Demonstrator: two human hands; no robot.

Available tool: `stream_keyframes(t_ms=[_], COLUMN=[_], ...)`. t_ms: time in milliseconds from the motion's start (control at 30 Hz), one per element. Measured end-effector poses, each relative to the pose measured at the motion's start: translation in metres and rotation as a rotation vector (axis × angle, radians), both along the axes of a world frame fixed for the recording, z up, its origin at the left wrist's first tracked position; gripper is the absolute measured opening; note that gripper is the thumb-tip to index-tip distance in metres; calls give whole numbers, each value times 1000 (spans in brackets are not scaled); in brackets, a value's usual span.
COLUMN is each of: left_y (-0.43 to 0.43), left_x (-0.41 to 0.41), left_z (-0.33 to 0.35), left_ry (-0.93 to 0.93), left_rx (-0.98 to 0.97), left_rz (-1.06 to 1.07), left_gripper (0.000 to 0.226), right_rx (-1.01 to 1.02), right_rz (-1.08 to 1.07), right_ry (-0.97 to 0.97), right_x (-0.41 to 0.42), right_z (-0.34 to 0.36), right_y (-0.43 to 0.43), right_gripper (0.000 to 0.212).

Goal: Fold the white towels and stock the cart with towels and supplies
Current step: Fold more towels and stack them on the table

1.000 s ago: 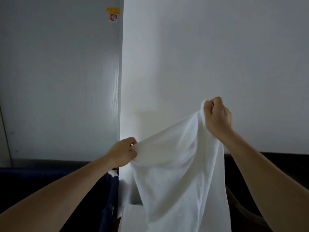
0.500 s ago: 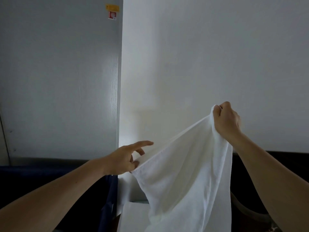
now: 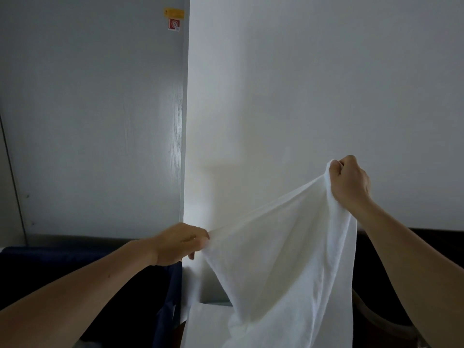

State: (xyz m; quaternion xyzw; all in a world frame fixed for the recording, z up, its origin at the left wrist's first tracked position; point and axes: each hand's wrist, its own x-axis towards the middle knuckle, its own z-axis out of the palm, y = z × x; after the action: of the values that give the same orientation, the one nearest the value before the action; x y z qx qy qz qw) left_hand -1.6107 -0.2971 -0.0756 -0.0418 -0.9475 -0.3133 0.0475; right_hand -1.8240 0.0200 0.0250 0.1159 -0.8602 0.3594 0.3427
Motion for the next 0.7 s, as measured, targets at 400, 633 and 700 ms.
stream_keyframes(t_ms=[400,633,700], left_y=[-11,-8,-6], left_x=[-11,-14,-13], left_z=[2,9,14], left_ry=[483,319,237], left_rx=[482,1061,1128], left_rz=[464,437,401], left_gripper=[12,29,23], right_rx=[3,-50,-71], right_rz=[45,36,35], right_ry=[-4,-24,-31], right_x=[1,3,3], right_z=[-3,-4,-4], right_y=[-10,-4,-2], right_gripper=[30,28,28])
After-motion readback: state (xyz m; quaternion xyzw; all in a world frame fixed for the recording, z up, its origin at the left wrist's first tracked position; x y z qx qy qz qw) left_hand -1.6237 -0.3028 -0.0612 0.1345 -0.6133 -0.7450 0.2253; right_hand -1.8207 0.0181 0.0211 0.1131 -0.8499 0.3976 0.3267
